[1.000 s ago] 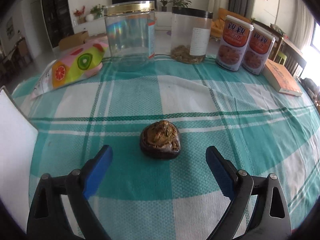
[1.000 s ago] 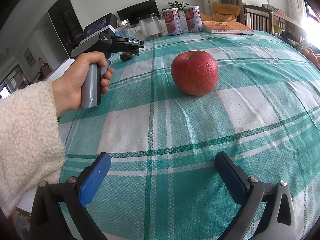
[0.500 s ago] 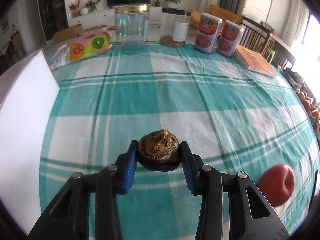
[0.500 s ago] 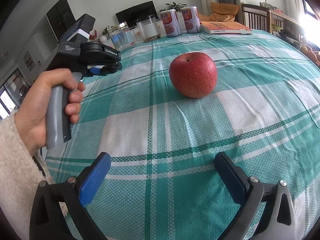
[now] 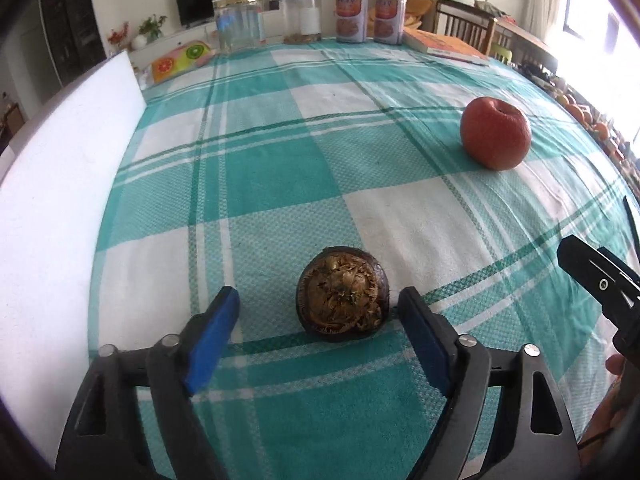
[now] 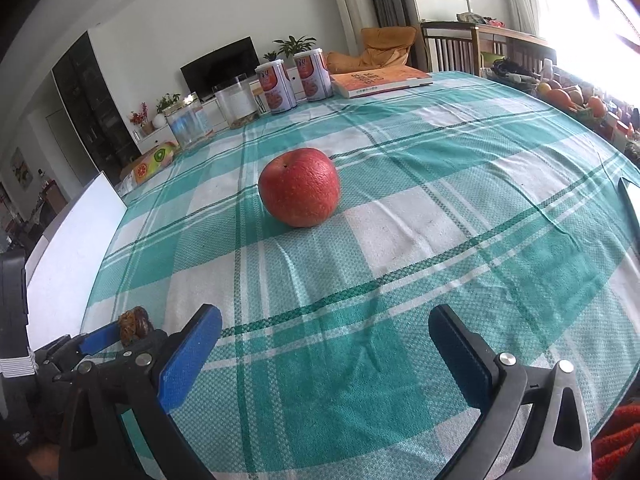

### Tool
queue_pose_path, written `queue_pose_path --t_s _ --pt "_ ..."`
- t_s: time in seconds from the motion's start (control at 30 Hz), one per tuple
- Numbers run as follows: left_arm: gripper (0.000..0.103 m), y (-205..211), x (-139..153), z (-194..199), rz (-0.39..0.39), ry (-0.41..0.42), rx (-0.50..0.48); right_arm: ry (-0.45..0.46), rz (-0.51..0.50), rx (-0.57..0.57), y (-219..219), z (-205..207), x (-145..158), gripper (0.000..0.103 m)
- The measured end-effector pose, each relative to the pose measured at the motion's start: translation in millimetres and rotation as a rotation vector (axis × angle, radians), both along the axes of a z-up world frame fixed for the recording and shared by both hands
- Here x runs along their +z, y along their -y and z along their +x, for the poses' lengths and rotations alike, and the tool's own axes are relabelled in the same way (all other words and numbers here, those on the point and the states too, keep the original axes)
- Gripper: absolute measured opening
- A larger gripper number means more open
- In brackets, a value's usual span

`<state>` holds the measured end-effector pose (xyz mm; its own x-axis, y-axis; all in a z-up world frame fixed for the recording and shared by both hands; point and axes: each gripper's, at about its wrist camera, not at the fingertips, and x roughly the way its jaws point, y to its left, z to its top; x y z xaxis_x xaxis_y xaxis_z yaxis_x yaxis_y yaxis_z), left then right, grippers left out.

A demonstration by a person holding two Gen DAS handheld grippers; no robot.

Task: Organize fruits
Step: 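Close the left tool around the dark brown fruit, then grasp the red apple with the right tool while the left tool holds the dark fruit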

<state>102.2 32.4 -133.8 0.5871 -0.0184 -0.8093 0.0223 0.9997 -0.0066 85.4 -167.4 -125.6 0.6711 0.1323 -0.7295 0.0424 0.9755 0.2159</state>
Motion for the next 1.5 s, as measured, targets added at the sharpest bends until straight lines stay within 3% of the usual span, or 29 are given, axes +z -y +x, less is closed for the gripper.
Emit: queue_pose_path --t_s 0.1,0.7,0.87,1.0,1.2,1.4,1.43,1.5 --pt "0.093 -5.7 -2.0 2.1 0.002 0.021 0.022 -0.057 0.005 -0.017 4.5 5.5 -11.0 0.103" --pt "0.095 -6.1 -3.0 1.6 0.007 0.023 0.023 -0.064 -0.039 -0.014 -0.6 7.5 -13.7 0.103" --pt "0.095 -6.7 -3.8 1.3 0.006 0.023 0.023 -0.033 0.07 -0.032 13.8 5.2 -11.0 0.103" --pt "0.095 -6.5 -3.7 1.2 0.007 0.023 0.023 -0.015 0.094 -0.013 13.5 10.7 -5.9 0.103" --pt "0.095 -6.4 -3.8 1.2 0.006 0.023 0.023 0.016 -0.019 0.064 -3.6 54.6 12.7 0.103" --pt "0.095 -6.3 -3.8 1.1 0.006 0.023 0.023 -0.047 -0.184 0.186 -29.4 114.6 5.6 0.102" --pt "0.095 -6.2 -3.8 1.0 0.007 0.023 0.023 -0.045 -0.21 0.204 -32.4 120.3 2.1 0.1" --pt "0.095 -6.2 -3.9 1.0 0.006 0.023 0.023 -0.041 -0.224 0.247 -35.3 126.0 -2.0 0.07"
